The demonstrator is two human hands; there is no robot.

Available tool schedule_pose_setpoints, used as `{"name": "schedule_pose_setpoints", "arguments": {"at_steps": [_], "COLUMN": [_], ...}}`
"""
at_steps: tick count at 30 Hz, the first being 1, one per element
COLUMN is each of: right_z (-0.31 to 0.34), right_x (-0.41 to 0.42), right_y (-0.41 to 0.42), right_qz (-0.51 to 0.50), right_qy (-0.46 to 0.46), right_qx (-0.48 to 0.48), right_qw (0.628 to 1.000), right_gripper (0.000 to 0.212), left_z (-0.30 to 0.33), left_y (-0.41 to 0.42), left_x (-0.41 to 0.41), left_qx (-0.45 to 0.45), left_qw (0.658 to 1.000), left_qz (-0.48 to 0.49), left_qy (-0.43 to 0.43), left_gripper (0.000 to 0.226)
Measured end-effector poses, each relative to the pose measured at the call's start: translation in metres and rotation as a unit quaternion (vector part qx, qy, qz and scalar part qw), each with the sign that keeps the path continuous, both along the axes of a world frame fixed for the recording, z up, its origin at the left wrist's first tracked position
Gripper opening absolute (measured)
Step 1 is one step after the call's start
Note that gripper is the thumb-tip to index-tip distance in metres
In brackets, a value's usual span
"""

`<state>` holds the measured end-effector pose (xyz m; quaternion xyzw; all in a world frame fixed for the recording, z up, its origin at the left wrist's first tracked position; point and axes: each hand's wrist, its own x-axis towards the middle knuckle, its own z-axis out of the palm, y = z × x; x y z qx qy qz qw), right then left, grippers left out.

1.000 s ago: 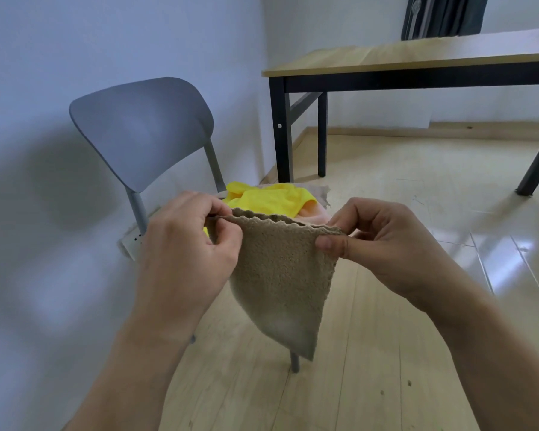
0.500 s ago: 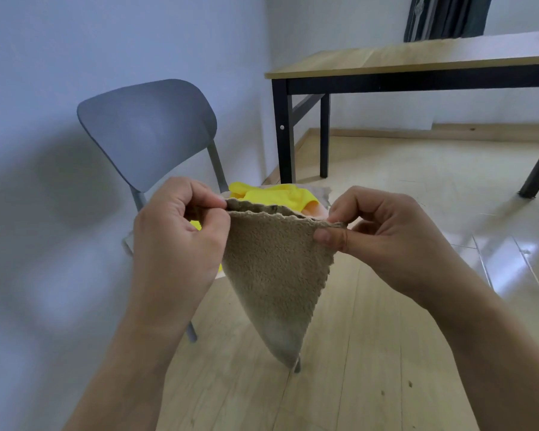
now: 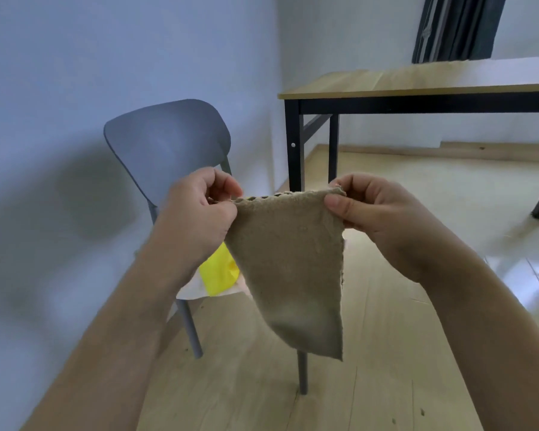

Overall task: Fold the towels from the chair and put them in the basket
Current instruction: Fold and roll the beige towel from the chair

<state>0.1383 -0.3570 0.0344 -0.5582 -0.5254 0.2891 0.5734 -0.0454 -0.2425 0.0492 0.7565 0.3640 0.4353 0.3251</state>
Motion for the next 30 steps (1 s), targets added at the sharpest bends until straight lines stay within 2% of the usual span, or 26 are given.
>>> {"name": "schedule_pose_setpoints", "arguments": {"at_steps": [3,6,8,10,12,15,19,23,25,27,30], "right_z": [0.024,0.046,0.055,0.06,0.063,0.071,0.075,0.035,-0.007,-0.053,-0.109], "right_x": [0.003,0.011,0.021,0.031,0.039,0.04,0.031,0.014,0.007,0.008,0.014], "right_y": [0.03,0.069,0.097,0.124,0.145,0.163,0.158,0.118,0.091,0.074,0.062], "right_qz": [-0.037,-0.098,-0.13,-0.16,-0.177,-0.175,-0.172,-0.144,-0.118,-0.087,-0.066], "right_qy": [-0.011,-0.062,-0.083,-0.094,-0.086,-0.05,-0.028,-0.014,-0.027,-0.063,-0.143], "right_qx": [0.019,0.028,0.035,0.04,0.047,0.076,0.12,0.134,0.072,-0.042,-0.207], "right_qw": [0.999,0.993,0.987,0.982,0.979,0.98,0.977,0.98,0.99,0.993,0.966], "right_gripper": [0.013,0.012,0.009,0.008,0.007,0.007,0.014,0.022,0.022,0.018,0.019], "left_z": [0.025,0.047,0.055,0.06,0.064,0.074,0.077,0.032,-0.009,-0.052,-0.111], "left_y": [0.026,0.063,0.087,0.109,0.126,0.136,0.12,0.092,0.074,0.061,0.046], "left_x": [0.012,0.03,0.038,0.043,0.046,0.046,0.032,0.011,0.0,-0.009,-0.013], "left_qx": [-0.01,-0.071,-0.139,-0.17,-0.138,-0.036,0.096,0.072,0.001,-0.08,-0.164], "left_qw": [0.999,0.995,0.988,0.982,0.988,0.997,0.991,0.989,0.985,0.969,0.933], "left_qz": [-0.015,-0.038,-0.065,-0.076,-0.058,-0.042,-0.06,-0.12,-0.172,-0.208,-0.238], "left_qy": [0.038,0.054,0.018,-0.025,-0.035,-0.053,-0.065,-0.037,0.022,0.108,0.214], "left_gripper": [0.027,0.02,0.018,0.009,0.013,0.011,0.022,0.026,0.016,0.013,0.017]}}
